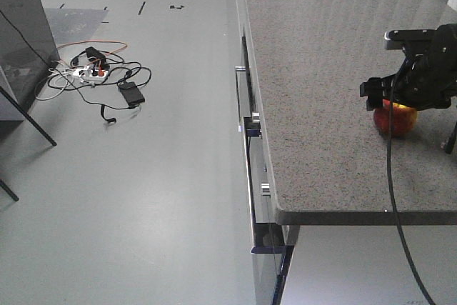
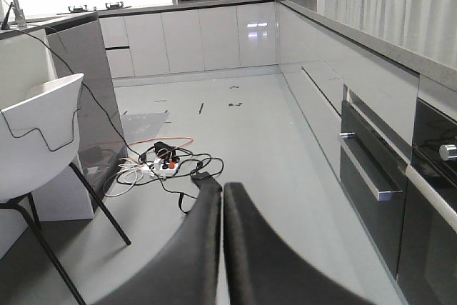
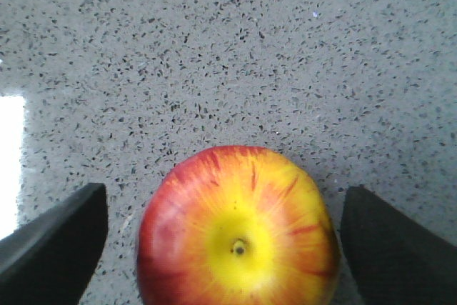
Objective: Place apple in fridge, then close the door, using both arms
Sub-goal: 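Close the right gripper on the apple and lift it up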
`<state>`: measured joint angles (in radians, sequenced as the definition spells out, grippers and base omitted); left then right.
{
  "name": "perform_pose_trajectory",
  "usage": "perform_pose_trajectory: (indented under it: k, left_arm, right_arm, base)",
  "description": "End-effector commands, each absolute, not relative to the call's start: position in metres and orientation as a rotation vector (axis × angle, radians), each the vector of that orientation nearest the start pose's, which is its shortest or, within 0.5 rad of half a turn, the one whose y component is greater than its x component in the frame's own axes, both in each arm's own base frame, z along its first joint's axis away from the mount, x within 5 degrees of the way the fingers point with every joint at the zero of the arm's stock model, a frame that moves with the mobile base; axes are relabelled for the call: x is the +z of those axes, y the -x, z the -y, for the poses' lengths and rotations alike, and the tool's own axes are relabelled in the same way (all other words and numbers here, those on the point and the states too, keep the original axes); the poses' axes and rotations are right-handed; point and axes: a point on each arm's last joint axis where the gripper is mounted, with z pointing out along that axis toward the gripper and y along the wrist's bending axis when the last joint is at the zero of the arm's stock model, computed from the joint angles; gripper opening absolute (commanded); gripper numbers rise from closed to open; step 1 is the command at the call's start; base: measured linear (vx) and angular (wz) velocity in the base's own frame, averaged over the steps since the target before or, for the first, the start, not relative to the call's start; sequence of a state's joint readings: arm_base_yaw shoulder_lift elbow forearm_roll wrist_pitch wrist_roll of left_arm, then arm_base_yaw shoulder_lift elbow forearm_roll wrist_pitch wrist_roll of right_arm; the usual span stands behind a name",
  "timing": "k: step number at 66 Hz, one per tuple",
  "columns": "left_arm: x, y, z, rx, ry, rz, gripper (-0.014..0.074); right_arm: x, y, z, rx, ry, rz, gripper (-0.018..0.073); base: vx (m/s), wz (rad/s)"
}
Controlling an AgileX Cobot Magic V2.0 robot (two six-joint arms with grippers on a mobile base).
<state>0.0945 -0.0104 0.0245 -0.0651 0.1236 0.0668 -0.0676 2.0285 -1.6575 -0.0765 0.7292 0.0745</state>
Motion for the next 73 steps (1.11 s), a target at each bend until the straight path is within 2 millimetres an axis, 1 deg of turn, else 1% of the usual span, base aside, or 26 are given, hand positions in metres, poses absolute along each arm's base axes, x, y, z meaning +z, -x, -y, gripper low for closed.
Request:
perform_pose_trajectory:
  k: [1,18,26,34,41,46,50,53,57,58,62,64,65,69,73]
  left_arm:
    - [0.21,-0.054,-0.004,0.06,0.07,-1.508,-0.0007]
    - [0.21,-0.054,-0.004,0.06,0.07,-1.508,-0.0007]
    - [0.21,-0.054,-0.004,0.06,0.07,-1.508,-0.0007]
    - [0.21,-0.054,-0.004,0.06,0.07,-1.508,-0.0007]
    - [0.21,-0.054,-0.004,0.06,0.07,-1.508,-0.0007]
    - [0.21,-0.054,-0.004,0.06,0.07,-1.508,-0.0007]
    - [0.21,-0.054,-0.004,0.06,0.07,-1.508,-0.0007]
    - [0.21,-0.054,-0.004,0.06,0.07,-1.508,-0.0007]
    - [0.21,-0.054,-0.004,0.06,0.07,-1.508,-0.0007]
    - [0.21,-0.054,-0.004,0.06,0.07,-1.508,-0.0007]
    - [0.21,-0.054,-0.004,0.06,0.07,-1.508,-0.0007]
    - [0.21,-0.054,-0.004,0.06,0.07,-1.508,-0.0007]
    - [0.21,-0.054,-0.004,0.06,0.07,-1.508,-0.0007]
    - [0.21,-0.054,-0.004,0.06,0.07,-1.508,-0.0007]
    - [0.21,-0.054,-0.004,0.06,0.07,-1.508,-0.0007]
  right_arm:
    - [0.266,-0.455,0.038,-0.097,-0.122,-2.444,0.0623]
    - [0.249,-0.46,0.039,-0.09,-0.15,-2.48,0.0613]
    - [0.248,-0.46,0.039,-0.09,-0.154,-2.485,0.0575]
    - [0.247,-0.46,0.039,-0.091,-0.155,-2.495,0.0496]
    - [0.247,-0.458,0.039,-0.097,-0.154,-2.511,0.038]
    - [0.25,-0.457,0.038,-0.081,-0.16,-2.51,0.0291]
    - [0.259,-0.455,0.036,-0.061,-0.153,-2.49,0.0223]
    - [0.267,-0.453,0.034,-0.042,-0.14,-2.467,0.0189]
    - [0.282,-0.449,0.03,-0.009,-0.097,-2.424,0.0141]
    - [0.289,-0.447,0.029,0.002,-0.086,-2.407,0.0134]
    - [0.308,-0.441,0.022,0.079,-0.052,-2.356,0.0111]
    - [0.318,-0.437,0.019,0.102,-0.005,-2.328,0.0107]
    - [0.326,-0.433,0.017,0.117,0.013,-2.309,0.0106]
    - [0.344,-0.425,0.01,0.18,0.082,-2.259,0.0108]
    - [0.367,-0.411,0.002,0.266,0.135,-2.195,0.011]
  base:
    - [0.0,0.0]
    - [0.0,0.0]
    - [0.0,0.0]
    - [0.0,0.0]
    - [0.0,0.0]
    - [0.0,0.0]
    - [0.0,0.0]
    - [0.0,0.0]
    - [0.0,0.0]
    - [0.0,0.0]
    - [0.0,0.0]
    - [0.0,0.0]
    - [0.0,0.0]
    - [0.0,0.0]
    - [0.0,0.0]
